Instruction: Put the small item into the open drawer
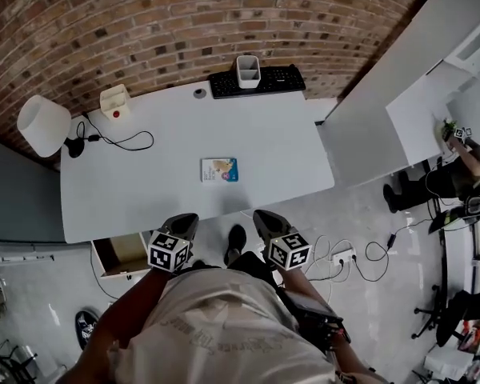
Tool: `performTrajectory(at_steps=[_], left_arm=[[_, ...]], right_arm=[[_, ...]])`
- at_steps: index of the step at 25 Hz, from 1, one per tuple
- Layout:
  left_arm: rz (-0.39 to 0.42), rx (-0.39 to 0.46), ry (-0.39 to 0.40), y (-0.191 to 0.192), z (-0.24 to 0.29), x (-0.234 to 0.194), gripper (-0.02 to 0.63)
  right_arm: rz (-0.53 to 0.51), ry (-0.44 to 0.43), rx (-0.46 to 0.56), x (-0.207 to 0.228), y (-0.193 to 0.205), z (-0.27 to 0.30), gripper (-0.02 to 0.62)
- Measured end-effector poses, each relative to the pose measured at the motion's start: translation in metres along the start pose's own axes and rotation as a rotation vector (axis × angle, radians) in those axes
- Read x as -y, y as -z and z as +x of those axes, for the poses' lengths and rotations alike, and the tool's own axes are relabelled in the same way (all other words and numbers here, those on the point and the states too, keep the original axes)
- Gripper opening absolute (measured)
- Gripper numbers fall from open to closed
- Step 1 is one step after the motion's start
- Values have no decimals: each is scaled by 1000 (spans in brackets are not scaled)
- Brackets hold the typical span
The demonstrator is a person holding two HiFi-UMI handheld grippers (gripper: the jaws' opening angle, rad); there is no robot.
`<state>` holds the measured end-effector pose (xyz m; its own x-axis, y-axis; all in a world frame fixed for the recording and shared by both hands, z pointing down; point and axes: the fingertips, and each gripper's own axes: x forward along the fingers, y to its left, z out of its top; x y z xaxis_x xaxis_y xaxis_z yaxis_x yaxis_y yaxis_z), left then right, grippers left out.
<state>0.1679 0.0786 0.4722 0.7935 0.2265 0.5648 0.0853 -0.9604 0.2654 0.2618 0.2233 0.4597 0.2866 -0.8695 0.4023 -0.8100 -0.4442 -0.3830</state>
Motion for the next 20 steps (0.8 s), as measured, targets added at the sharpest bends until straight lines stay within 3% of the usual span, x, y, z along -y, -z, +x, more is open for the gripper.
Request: performTrajectory(at_steps=[9, 20], left_arm=[[8, -42, -37, -15, 42, 0, 8], [34, -85, -98, -38, 84, -9, 9]], right_arm=[[11, -49, -21, 46, -15, 24, 6], [-28, -169, -48, 75, -44, 66, 6]])
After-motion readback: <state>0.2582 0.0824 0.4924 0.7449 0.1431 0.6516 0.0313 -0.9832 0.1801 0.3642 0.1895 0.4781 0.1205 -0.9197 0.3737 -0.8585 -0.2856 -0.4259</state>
